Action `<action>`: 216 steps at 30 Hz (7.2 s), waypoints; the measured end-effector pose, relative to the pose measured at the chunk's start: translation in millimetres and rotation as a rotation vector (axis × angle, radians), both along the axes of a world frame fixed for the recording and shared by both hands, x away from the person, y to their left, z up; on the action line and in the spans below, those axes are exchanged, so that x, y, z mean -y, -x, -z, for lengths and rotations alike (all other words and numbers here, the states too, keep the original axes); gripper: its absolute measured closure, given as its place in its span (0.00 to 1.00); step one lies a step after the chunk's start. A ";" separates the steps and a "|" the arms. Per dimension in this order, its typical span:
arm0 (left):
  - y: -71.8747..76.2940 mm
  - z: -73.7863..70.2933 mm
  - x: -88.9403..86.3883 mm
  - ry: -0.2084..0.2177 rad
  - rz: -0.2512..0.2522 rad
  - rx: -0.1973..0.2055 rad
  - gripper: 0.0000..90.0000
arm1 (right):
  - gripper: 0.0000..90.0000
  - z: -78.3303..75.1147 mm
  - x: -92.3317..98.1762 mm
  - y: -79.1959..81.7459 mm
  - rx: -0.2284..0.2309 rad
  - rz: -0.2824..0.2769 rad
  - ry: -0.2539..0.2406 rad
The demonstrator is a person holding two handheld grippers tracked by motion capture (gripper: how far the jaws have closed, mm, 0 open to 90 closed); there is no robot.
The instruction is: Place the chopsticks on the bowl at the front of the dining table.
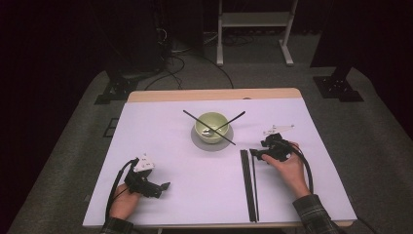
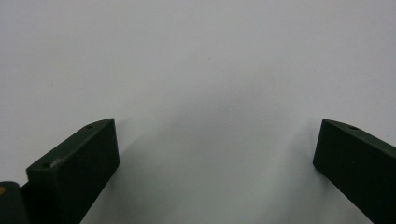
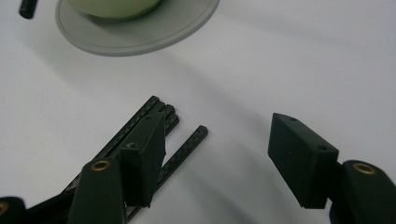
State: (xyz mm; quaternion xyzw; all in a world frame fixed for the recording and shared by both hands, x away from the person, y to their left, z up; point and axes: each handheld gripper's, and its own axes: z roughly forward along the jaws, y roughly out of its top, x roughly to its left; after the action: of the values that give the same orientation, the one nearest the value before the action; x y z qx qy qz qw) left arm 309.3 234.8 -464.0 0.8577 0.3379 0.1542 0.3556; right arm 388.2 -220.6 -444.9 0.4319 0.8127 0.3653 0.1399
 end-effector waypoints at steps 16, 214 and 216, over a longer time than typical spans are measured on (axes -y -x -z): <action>0.0 0.0 0.0 -0.001 0.000 0.000 0.00 | 0.32 -13.6 16.7 31.3 0.037 0.003 -0.022; 0.0 0.0 0.0 0.000 0.000 0.000 0.00 | 0.18 12.5 99.3 89.8 0.024 0.117 0.117; 0.0 0.0 0.0 0.000 0.000 0.000 0.00 | 0.18 12.6 101.6 87.8 0.026 0.119 0.117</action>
State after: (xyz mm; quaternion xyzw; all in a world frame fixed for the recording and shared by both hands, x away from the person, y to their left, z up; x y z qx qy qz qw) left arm 309.3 234.8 -464.0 0.8577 0.3380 0.1542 0.3554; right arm 300.3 -322.3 -457.5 0.4658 0.8036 0.3138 0.1969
